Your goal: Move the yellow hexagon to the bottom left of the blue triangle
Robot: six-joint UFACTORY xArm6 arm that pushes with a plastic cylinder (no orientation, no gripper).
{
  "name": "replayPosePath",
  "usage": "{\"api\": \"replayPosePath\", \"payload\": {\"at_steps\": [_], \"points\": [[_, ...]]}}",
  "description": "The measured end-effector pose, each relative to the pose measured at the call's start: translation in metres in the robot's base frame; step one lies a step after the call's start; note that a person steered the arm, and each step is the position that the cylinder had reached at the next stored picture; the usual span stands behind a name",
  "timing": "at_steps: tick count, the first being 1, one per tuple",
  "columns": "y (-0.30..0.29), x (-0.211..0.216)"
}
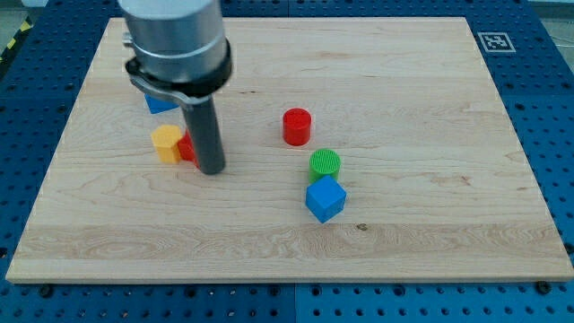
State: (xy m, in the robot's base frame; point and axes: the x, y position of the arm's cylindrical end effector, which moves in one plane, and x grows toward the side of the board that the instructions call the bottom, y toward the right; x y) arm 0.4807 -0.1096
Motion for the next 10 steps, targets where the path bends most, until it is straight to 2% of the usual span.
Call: {"api": "replayPosePath", "payload": {"at_steps": [1, 3, 5, 8, 10], "points": [[-0.03, -0.007], [-0.033, 0.026], [-0.079, 0.014], [-0.076, -0.029], [-0.076, -0.019]]}}
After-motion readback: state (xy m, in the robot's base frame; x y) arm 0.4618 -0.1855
